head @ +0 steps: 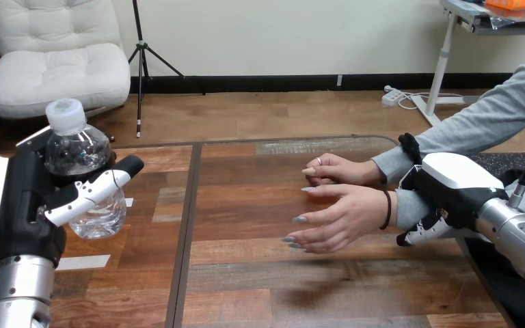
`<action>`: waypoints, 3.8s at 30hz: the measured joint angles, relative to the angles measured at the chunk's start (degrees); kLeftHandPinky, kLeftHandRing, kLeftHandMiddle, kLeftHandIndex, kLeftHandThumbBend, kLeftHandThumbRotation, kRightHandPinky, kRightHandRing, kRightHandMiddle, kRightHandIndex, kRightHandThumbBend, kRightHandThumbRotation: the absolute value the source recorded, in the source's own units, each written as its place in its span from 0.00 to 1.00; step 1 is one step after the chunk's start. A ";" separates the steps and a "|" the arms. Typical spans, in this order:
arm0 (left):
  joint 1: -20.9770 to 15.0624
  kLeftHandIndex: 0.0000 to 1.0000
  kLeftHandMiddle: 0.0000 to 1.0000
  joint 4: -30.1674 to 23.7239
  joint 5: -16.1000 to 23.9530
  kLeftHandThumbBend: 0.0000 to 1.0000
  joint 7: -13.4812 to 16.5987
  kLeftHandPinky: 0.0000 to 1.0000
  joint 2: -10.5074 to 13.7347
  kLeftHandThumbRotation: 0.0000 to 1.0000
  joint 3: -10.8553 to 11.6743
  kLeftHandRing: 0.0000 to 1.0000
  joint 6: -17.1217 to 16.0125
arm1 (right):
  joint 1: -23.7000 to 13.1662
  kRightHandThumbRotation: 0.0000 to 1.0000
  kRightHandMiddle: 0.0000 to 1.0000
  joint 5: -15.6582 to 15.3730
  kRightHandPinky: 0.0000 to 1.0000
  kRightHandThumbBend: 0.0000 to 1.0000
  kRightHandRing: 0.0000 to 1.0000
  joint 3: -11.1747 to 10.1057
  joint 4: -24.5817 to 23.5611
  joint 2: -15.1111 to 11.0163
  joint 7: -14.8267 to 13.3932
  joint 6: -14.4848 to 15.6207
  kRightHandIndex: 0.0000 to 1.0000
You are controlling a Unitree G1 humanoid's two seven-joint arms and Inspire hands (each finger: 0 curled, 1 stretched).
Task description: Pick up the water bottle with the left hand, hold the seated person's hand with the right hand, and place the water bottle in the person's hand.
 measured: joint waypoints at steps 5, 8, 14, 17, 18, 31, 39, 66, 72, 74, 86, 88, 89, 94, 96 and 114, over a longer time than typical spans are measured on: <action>0.00 0.41 0.40 0.00 0.00 0.70 0.00 0.30 0.00 0.00 0.00 0.36 0.11 | 0.00 0.00 0.28 0.36 0.17 0.67 0.22 -0.19 0.00 0.00 0.00 -0.26 0.30; 0.00 0.41 0.40 0.00 -0.01 0.70 -0.01 0.30 0.00 0.00 0.00 0.36 0.12 | 0.00 0.00 0.28 0.38 0.17 0.68 0.22 -0.35 -0.01 -0.01 0.00 -0.43 0.30; 0.00 0.41 0.40 0.00 -0.04 0.70 -0.07 0.30 0.00 0.00 0.00 0.36 0.12 | 0.00 0.00 0.27 0.40 0.16 0.69 0.21 -0.46 -0.03 -0.09 0.00 -0.93 0.29; 0.00 0.41 0.40 -0.01 -0.04 0.71 -0.06 0.30 0.00 0.00 -0.01 0.36 0.21 | 0.00 0.00 0.27 0.40 0.16 0.68 0.21 -0.51 -0.05 -0.11 0.00 -1.14 0.29; 0.00 0.41 0.40 -0.05 -0.04 0.71 -0.03 0.30 0.00 0.00 -0.02 0.36 0.35 | 0.00 0.00 0.27 0.40 0.16 0.68 0.21 -0.52 -0.08 -0.11 0.00 -1.17 0.29; 0.44 0.41 0.40 -2.03 0.15 0.70 0.60 0.30 -0.21 0.00 -0.34 0.36 2.82 | 0.06 0.00 0.25 0.40 0.15 0.70 0.19 -0.97 -0.86 -0.25 -0.76 -2.01 0.28; 0.44 0.41 0.40 -2.43 0.01 0.70 0.51 0.29 -0.42 0.00 -0.48 0.35 3.03 | 0.06 0.00 0.25 0.40 0.15 0.70 0.19 -1.97 -1.65 -0.27 -0.78 -2.73 0.28; 0.44 0.40 0.39 -2.52 0.01 0.72 0.12 0.30 -1.49 0.00 -0.57 0.35 3.62 | 0.23 0.00 0.28 0.40 0.17 0.71 0.22 -3.02 -5.86 -0.30 -0.76 -3.24 0.30; 0.44 0.41 0.39 -2.52 0.01 0.72 -0.01 0.30 -1.58 0.00 -0.57 0.35 3.76 | 0.39 0.00 0.28 0.76 0.18 0.71 0.22 -3.49 -6.81 -0.28 -0.17 -3.23 0.30; 0.44 0.41 0.39 -2.52 0.03 0.72 -0.05 0.30 -1.58 0.00 -0.57 0.35 3.77 | 0.45 0.00 0.28 0.88 0.18 0.71 0.22 -3.70 -7.12 -0.27 0.09 -3.24 0.30; 0.44 0.41 0.39 -2.53 0.56 0.73 -0.01 0.29 -1.58 0.00 -0.57 0.35 3.80 | 0.49 0.00 0.29 1.24 0.19 0.70 0.23 -4.15 -7.79 -0.07 0.38 -3.24 0.30; 0.44 0.41 0.39 -2.52 0.83 0.73 0.01 0.29 -1.58 0.00 -0.57 0.35 3.80 | 0.49 0.00 0.29 1.28 0.19 0.70 0.23 -4.16 -7.78 -0.01 0.38 -3.24 0.29; 0.44 0.41 0.39 -2.52 0.98 0.73 0.01 0.29 -1.58 0.00 -0.58 0.35 3.80 | 0.49 0.00 0.28 1.29 0.19 0.70 0.23 -4.15 -7.79 0.03 0.38 -3.24 0.29; 0.44 0.41 0.39 -2.52 1.25 0.73 -0.04 0.29 -1.62 0.00 -0.62 0.35 3.81 | 0.49 0.00 0.28 1.31 0.18 0.70 0.22 -4.15 -7.78 0.22 0.39 -3.24 0.29; 0.44 0.41 0.39 -2.52 1.28 0.73 -0.05 0.29 -1.64 0.00 -0.66 0.35 3.81 | 0.49 0.00 0.28 1.31 0.18 0.70 0.22 -4.16 -7.78 0.31 0.39 -3.25 0.29; 0.43 0.41 0.40 -2.54 1.79 0.70 -0.28 0.30 -1.99 0.00 -1.83 0.36 4.24 | 0.47 0.00 0.28 1.29 0.18 0.68 0.22 -4.13 -7.78 1.22 0.40 -3.24 0.28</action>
